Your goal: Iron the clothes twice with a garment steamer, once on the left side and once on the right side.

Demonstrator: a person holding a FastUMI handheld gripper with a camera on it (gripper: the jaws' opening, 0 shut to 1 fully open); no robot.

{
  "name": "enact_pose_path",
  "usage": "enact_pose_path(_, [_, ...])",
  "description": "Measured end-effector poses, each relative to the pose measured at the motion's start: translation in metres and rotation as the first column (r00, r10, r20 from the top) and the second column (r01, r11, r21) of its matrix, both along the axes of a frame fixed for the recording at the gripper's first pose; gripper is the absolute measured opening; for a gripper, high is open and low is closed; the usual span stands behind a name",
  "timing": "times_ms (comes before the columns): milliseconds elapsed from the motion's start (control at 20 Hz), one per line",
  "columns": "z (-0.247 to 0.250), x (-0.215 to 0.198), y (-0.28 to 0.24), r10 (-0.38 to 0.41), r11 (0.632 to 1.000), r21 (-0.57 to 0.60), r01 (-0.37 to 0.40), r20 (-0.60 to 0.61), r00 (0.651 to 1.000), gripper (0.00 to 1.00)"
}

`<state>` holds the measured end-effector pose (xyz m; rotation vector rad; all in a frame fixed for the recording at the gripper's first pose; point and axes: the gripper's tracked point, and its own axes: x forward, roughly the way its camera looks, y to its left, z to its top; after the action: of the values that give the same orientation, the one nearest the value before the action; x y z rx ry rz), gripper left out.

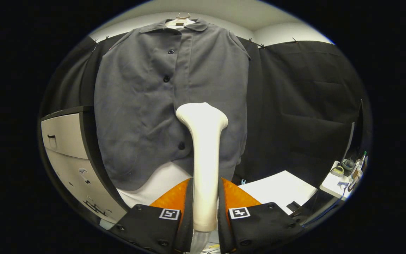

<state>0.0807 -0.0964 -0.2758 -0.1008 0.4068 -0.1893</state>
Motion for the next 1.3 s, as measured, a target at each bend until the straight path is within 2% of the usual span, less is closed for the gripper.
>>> enact_pose_path(300, [-0.014, -0.021, 0.000, 0.006, 1.000, -0.009, -0.006, -0.035, 0.999, 0.37])
enact_pose_path(700, [0.025, -0.041, 0.017, 0.030, 1.000, -0.008, -0.029, 0.032, 0.999, 0.37])
enact_pose_path(1050, [0.121, -0.046, 0.032, 0.056, 0.998, -0.032, -0.051, 0.210, 0.976, 0.37])
enact_pose_path(1300, [0.178, -0.050, 0.044, 0.063, 0.998, -0.016, -0.061, 0.289, 0.955, 0.37])
